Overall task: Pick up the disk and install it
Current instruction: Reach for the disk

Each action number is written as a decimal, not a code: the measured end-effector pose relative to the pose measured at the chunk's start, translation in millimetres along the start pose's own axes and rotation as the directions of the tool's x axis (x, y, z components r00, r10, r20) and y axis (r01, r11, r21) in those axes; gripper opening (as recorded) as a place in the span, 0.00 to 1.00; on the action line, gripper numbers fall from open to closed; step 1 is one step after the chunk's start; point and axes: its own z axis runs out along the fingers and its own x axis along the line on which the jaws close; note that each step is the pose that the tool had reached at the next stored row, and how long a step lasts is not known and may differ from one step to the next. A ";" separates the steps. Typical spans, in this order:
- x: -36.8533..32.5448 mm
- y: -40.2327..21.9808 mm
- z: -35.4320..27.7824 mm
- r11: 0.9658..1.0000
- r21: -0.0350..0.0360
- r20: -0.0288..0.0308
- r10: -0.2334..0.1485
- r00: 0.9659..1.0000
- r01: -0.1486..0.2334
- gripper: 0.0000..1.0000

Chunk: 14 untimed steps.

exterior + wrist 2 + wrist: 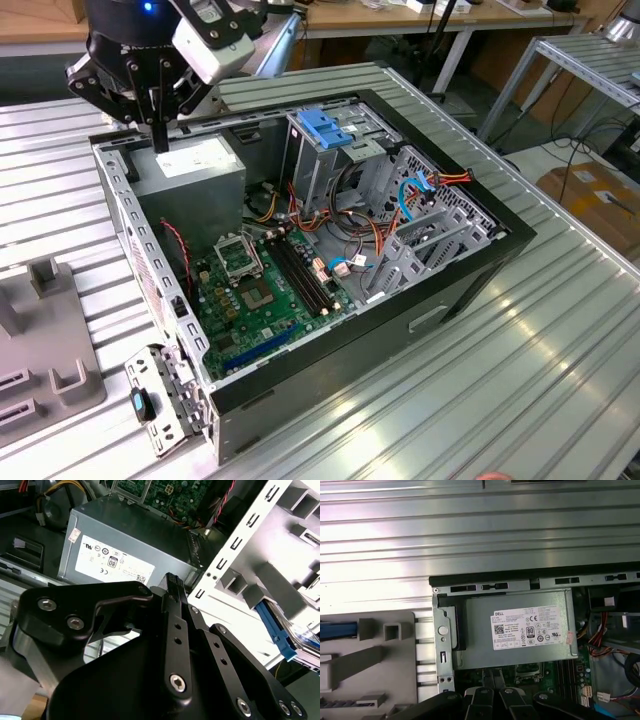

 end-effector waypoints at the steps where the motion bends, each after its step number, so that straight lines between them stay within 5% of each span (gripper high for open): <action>1: 1.1 -0.1 0.0 1.000 0.000 0.000 0.000 1.000 0.000 0.11; 14: 26.5 -2.0 -0.6 1.000 0.000 0.000 0.000 1.000 0.000 0.11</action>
